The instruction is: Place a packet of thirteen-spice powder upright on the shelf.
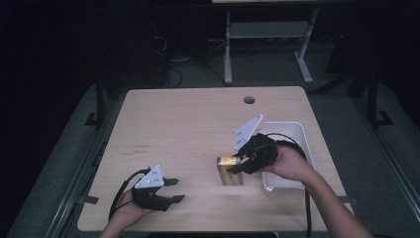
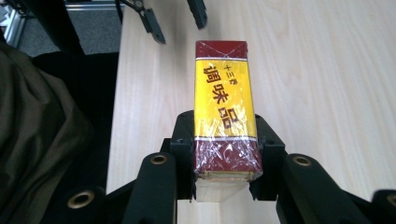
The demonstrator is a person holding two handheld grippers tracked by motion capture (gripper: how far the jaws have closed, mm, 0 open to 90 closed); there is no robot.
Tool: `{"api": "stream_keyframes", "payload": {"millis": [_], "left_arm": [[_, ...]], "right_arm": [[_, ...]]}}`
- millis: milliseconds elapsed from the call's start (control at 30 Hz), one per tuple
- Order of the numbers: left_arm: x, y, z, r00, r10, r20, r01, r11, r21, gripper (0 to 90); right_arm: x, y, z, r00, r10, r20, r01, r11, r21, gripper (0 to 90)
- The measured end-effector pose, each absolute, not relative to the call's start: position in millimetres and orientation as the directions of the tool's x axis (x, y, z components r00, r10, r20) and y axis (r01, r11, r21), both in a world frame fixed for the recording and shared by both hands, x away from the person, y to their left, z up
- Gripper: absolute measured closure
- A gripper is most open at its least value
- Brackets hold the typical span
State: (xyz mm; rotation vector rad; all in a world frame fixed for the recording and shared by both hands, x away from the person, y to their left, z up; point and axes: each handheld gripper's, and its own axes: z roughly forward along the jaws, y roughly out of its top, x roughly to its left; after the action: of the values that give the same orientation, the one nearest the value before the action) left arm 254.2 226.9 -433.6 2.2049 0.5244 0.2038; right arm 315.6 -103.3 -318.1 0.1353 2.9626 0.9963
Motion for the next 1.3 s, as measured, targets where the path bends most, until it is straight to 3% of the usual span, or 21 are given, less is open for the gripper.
{"api": "stream_keyframes", "payload": {"millis": [433, 1300], "left_arm": [[257, 235, -433, 0.877, 0.479, -0.026, 0.323, -0.549, 0.771, 34.3], [259, 238, -435, 0.863, 0.503, -0.037, 0.346, -0.537, 0.77, 31.9]], "right_arm": [[335, -131, -315, -0.99, 0.14, -0.018, 0.104, 0.808, 0.58, 67.5], [365, -179, -304, -0.967, 0.248, -0.051, 0.177, 0.805, 0.566, 67.5]]}}
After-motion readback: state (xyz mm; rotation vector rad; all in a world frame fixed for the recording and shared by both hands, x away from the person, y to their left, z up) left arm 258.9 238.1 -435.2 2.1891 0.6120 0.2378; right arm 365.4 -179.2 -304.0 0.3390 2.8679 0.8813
